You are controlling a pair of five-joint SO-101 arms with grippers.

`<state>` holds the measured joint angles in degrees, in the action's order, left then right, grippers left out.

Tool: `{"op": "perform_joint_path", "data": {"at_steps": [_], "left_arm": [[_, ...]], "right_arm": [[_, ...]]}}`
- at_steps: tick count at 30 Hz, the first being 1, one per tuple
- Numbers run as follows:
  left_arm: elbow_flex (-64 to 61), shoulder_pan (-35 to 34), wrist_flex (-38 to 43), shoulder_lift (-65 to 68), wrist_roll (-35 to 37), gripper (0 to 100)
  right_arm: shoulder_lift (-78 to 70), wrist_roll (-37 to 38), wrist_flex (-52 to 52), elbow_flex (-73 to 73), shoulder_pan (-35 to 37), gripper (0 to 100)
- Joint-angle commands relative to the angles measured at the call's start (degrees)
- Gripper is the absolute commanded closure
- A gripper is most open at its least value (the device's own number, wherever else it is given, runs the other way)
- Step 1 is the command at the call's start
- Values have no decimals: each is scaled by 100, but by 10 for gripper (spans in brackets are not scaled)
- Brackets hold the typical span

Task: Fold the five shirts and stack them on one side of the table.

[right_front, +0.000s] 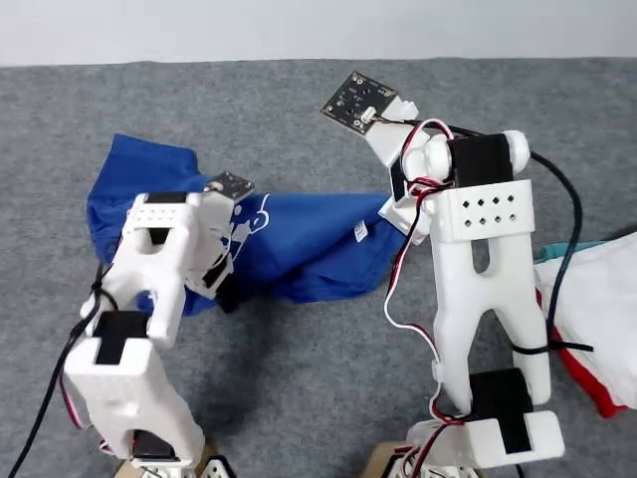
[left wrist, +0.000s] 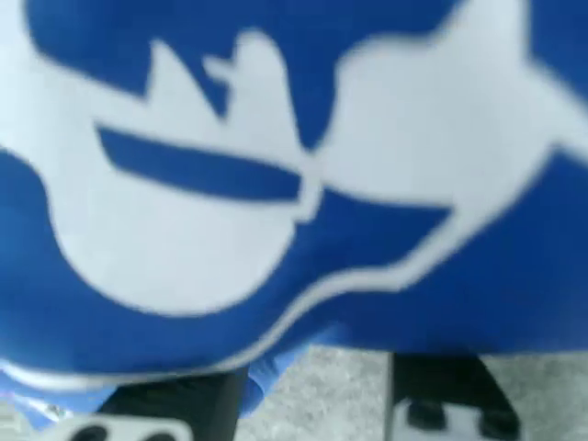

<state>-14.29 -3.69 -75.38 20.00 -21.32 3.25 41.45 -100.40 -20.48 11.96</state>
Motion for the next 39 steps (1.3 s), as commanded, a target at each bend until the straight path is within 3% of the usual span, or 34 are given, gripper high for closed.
{"op": "perform_joint_path", "data": {"at_steps": [1,4,10,15,24,29,39], "left_arm": [[576,-18,-44,114,-53,904],[954,-18,-475,105,-62,997],[2141,-18,-1864,-826,-70,998],[3266,-18,-2479,-2154,-70,998],[3424,-9,-2505,-4290,-62,998],[3424,-18,-2505,-5459,-70,997],[3398,-18,-2022,-7912,-791,997]], "right_arm": [[321,26,-215,-44,-75,988],[330,26,-215,-79,-163,988],[875,-97,-163,-176,-453,988],[1604,-105,-163,-176,-541,988],[2870,-114,-154,-176,-611,988],[3662,-114,-154,-176,-1103,988],[5420,-88,-154,-167,-1622,988]]}}
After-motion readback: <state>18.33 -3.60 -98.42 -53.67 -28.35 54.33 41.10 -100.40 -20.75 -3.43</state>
